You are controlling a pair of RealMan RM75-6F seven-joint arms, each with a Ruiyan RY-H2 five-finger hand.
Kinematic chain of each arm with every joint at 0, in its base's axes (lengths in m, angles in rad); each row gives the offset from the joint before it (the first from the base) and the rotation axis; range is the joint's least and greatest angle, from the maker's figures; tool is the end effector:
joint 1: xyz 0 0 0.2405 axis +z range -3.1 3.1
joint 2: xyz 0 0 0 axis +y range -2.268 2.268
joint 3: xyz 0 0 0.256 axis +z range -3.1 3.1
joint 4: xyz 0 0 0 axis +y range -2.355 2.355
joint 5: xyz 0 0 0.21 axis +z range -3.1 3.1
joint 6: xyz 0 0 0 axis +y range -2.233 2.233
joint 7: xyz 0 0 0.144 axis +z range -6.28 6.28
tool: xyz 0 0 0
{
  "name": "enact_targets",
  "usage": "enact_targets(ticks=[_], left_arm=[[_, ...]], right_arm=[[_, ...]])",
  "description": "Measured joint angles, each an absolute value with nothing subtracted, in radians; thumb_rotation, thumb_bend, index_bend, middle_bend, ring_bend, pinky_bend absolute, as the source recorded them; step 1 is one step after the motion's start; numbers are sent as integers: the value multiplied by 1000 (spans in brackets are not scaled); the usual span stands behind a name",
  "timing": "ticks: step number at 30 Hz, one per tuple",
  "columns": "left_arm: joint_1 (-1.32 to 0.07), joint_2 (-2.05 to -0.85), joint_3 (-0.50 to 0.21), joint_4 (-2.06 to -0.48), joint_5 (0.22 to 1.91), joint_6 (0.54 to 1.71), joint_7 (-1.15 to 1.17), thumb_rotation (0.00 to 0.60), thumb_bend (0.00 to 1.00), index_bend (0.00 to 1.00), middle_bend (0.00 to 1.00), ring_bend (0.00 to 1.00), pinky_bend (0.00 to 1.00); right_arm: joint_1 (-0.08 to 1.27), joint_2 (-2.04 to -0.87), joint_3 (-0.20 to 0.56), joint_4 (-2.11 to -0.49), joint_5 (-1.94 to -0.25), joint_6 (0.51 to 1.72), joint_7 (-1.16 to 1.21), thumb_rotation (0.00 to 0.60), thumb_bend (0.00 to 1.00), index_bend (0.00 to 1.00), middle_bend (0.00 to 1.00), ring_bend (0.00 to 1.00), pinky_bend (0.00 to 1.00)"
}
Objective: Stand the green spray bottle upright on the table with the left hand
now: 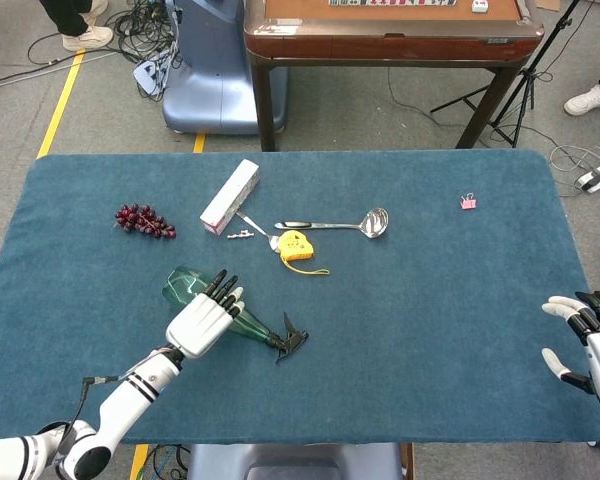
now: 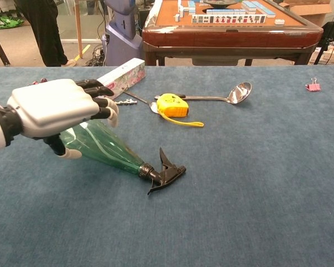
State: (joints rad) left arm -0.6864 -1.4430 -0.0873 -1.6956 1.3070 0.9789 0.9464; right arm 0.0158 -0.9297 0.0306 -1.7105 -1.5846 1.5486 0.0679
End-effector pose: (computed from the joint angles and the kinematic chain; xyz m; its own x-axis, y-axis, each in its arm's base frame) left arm -0.1311 0.2889 -0.0060 0.8465 -0.0796 0.5264 0.3766 -0.6093 -0.6977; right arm -0.3008 -0.1551 0.2093 0.4202 0.0135 0.9073 -0.9067 -0.0329 0.4204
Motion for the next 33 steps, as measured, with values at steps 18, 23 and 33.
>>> enact_targets(ticks=[18,23,33], left_arm=[[-829,-1555,-88,-1756,968,979,1260,600,220,284,205,61,0],[-869,-1577,-87,-1758,894,1000,1292,600,220,307,239,89,0],[-941,-1606,-81,-1733,787,1028,1293,600,256,355,293,127,0]], right_arm=[[10,-928,29,-1700,-1581,1554,81,600,255,311,280,143,123],[7,-927,28,-1697,-1580,1556,87,600,255,311,280,143,123],[4,-928,28,-1690,-1580,1560,97,600,256,311,280,142,123]])
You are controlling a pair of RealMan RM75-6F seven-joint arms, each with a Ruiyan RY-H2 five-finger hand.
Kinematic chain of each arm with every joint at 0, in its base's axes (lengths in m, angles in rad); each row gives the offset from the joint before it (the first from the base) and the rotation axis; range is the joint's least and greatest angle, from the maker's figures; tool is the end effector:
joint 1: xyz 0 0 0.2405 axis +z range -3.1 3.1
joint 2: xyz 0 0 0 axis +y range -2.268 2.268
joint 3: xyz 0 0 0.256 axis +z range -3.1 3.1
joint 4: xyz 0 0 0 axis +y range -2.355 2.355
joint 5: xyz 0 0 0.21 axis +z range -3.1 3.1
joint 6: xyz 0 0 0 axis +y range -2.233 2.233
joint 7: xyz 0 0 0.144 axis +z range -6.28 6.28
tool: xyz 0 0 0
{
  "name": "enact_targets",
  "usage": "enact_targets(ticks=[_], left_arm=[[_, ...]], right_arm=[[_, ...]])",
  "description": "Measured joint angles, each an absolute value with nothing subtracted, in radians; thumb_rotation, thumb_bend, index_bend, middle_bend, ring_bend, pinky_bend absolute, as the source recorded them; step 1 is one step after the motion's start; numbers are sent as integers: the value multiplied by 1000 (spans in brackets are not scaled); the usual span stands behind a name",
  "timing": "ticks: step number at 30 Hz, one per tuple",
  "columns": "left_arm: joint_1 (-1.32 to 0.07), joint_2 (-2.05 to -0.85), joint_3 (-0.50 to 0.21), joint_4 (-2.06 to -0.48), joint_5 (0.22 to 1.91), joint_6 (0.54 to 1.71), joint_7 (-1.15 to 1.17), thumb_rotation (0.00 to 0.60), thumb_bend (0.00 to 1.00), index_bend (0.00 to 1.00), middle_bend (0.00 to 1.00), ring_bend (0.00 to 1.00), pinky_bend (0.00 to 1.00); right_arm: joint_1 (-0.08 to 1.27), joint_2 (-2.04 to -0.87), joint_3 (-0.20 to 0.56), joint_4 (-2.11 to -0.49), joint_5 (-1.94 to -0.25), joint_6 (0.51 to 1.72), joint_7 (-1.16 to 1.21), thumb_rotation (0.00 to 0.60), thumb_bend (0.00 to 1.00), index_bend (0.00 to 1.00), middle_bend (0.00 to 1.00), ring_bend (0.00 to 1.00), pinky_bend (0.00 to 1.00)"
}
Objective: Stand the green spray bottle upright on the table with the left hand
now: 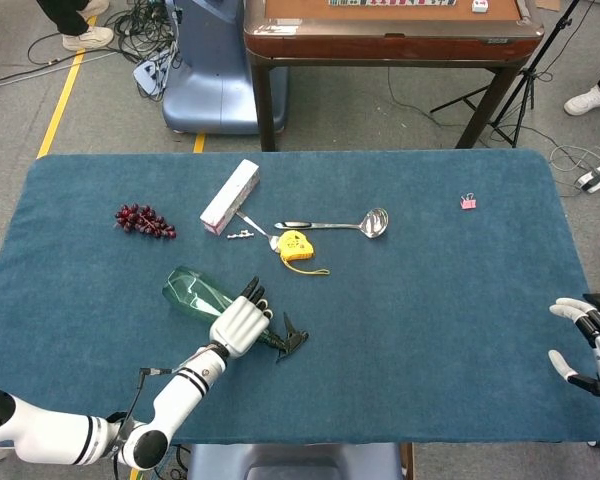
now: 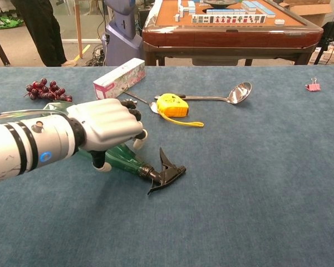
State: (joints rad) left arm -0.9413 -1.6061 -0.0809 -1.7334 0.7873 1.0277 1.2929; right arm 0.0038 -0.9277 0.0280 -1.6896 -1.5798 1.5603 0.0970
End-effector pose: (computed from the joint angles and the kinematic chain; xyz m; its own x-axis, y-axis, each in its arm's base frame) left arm -0.0785 0.2961 -0.0565 0.9135 0.0202 0.4064 0.3298 -0.6217 -0.7105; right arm -0.3066 -0.1510 0.2136 0.4144 0.0176 0.9099 -0.9098 -0.0174 0.4146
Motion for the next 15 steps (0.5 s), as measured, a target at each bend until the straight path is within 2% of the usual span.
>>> enact_targets(ticks=[7,15], left_arm=[[-976,-1626,-67,-1701,752,1036,1280,600,262,378,315,138,0],[-998,-1641,-47,-1679,756,1047,1250,600,269,453,394,186,0]], right_arm=[[2,-928,28,-1687,-1578,1563,100,600,255,311,280,142,123],[-2,-927,28,-1686,-1576,1566,104,600,255,311,280,142,123]])
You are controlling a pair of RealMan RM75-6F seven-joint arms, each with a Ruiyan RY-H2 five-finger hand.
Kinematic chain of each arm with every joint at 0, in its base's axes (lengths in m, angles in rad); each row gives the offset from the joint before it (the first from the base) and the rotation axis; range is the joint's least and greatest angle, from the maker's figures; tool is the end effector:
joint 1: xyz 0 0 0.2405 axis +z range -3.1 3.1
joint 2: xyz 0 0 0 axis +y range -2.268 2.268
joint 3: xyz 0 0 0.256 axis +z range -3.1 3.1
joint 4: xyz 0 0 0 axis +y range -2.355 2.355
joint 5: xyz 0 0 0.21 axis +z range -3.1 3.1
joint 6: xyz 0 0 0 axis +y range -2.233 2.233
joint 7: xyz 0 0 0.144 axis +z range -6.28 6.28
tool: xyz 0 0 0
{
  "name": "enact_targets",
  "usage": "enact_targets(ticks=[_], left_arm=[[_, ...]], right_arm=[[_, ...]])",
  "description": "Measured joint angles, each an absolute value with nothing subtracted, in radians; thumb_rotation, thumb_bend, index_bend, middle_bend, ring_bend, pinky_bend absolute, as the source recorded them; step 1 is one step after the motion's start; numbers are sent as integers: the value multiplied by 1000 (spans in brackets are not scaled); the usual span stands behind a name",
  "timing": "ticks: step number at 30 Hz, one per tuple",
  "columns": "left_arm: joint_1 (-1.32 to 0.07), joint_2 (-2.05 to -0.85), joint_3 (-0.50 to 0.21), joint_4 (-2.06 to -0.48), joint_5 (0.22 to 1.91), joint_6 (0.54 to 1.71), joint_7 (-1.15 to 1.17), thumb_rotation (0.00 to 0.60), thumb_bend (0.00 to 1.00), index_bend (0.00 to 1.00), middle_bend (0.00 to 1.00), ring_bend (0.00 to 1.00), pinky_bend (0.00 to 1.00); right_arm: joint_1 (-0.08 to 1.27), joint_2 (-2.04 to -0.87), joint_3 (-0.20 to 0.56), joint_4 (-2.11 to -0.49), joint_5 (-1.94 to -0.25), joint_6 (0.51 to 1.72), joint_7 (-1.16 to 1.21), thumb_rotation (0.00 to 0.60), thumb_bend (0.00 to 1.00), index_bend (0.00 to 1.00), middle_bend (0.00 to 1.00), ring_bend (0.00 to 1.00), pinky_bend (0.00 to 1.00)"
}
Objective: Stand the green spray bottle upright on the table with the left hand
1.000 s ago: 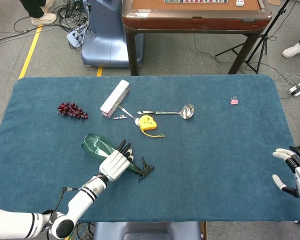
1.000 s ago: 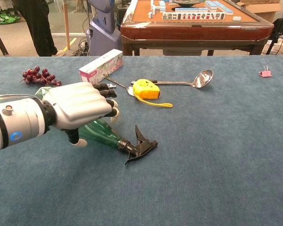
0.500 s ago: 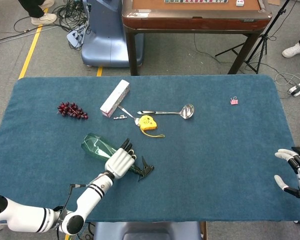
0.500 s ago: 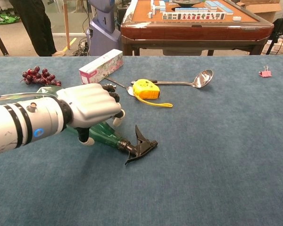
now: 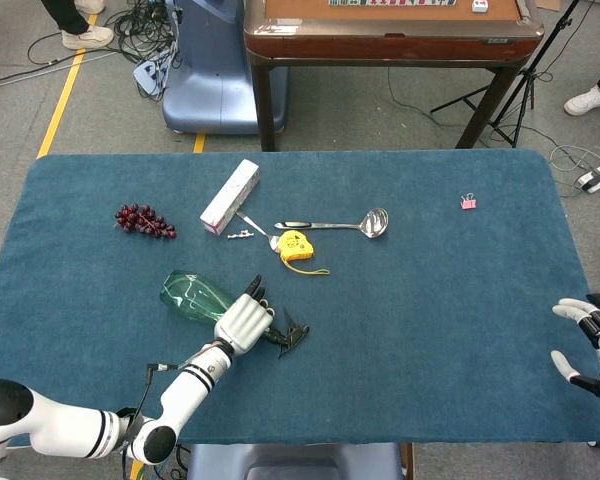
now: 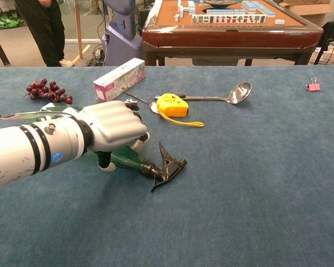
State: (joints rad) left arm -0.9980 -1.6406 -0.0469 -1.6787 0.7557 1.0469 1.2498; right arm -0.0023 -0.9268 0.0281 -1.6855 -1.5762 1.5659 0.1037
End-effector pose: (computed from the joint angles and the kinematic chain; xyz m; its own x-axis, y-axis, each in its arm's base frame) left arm -0.0767 0.3017 -0.0667 0.9159 0.0236 0.4006 0.3279 -0.6197 -0.7130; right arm -0.3083 -0.1491 0.2152 0.4128 0.0211 0.9106 -0.9107 -0.0089 0.4130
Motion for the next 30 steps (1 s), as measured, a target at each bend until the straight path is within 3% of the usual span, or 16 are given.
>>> enact_targets(ticks=[14,30], left_arm=[[-960,-1536,-66,-1714,869,1031,956,600,278,501,451,224,0],[-806,-1358,-211,-1688,1125,953,-5,600,281,502,456,223,0]], right_arm=[[0,-925,28,-1696,-1587,1566,95,600,255,311,280,142,123],[10,-929,31,-1709,-1588,1554,75,600,255,311,280,142,123]])
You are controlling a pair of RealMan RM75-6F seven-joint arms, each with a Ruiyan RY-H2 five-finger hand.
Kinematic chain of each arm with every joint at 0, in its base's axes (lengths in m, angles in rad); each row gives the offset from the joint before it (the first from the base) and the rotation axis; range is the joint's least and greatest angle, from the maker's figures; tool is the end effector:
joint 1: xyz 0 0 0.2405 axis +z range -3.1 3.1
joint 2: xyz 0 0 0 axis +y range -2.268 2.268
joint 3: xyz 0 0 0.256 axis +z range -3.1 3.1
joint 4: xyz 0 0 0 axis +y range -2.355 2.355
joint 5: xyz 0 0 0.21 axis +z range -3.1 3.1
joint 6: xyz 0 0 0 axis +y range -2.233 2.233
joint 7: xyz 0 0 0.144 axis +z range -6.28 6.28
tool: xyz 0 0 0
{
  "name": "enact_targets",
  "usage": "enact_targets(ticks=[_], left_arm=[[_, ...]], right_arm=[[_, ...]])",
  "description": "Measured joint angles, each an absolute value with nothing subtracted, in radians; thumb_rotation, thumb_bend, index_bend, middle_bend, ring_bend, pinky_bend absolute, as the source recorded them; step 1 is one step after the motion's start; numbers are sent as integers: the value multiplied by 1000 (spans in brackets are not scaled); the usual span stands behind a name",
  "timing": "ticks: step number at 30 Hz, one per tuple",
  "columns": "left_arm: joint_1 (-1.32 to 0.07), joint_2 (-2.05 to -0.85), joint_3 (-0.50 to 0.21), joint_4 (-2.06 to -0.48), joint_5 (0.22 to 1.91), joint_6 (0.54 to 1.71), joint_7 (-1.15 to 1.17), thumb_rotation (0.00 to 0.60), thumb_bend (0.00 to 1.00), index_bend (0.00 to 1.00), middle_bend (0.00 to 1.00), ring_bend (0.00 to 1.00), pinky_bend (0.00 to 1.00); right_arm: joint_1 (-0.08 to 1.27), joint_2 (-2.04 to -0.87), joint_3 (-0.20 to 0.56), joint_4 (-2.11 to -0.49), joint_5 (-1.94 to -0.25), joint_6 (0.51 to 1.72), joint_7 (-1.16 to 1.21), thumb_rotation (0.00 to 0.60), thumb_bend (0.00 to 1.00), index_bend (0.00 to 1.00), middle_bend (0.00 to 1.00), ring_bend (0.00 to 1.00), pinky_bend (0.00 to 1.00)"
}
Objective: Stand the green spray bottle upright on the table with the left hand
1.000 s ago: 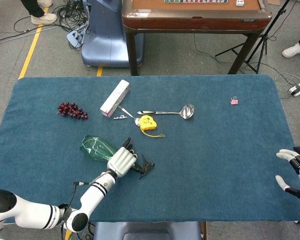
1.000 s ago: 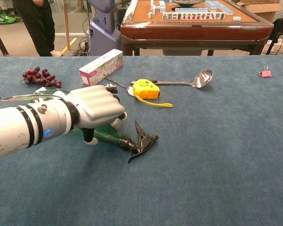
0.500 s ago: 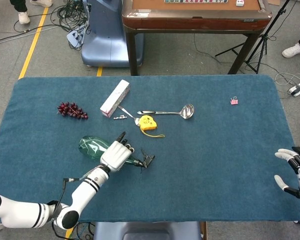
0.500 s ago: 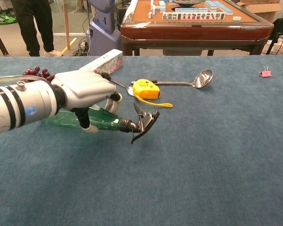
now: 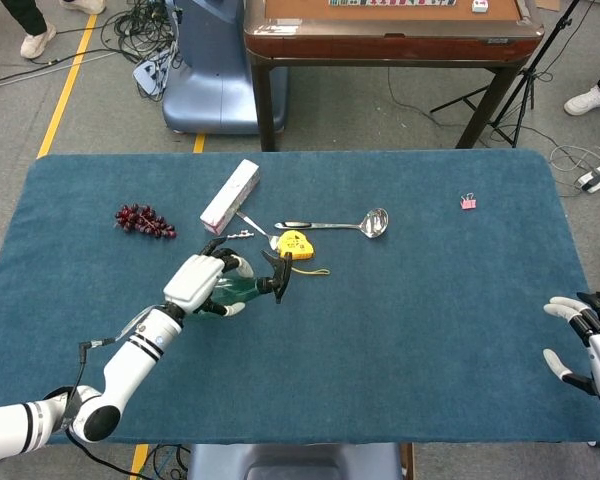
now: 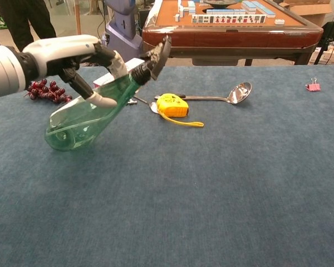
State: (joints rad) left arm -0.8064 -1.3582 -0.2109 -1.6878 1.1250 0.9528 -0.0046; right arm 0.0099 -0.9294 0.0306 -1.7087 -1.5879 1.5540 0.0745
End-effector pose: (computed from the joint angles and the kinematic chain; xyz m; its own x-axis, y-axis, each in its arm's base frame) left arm -0.1036 0.3476 0.0354 0.1420 0.3518 0.9252 0.9235 -0.3835 0.0041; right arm -0.3013 -0.1533 0.2100 0.4161 0.0160 0.9092 -0.9087 -0.0312 0.4164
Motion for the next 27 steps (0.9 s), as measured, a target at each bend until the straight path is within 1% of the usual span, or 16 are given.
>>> enact_targets(ticks=[6,12,21,27], left_arm=[[-746,-1355,-239,-1610,1237,967,-347,600,281,500,456,222,0],[-707,-1379,-260,-1530,1293,988,-584,600,281,497,456,222,0],[-681,-1420,-267,-1421,1341,996,-826,600,281,491,456,223,0],[-668,-1451,-247,-1340,1380,1011,-907,600,282,484,456,221,0]], right_arm=[[15,-933,32,-1711,-1586,1546,68,600,256,311,280,142,123],[16,-933,33,-1714,-1583,1546,63,600,255,311,280,142,123],[16,-935,33,-1718,-1579,1543,57,600,255,311,280,143,123],[16,-935,33,-1721,-1579,1544,52,600,255,311,280,142,124]])
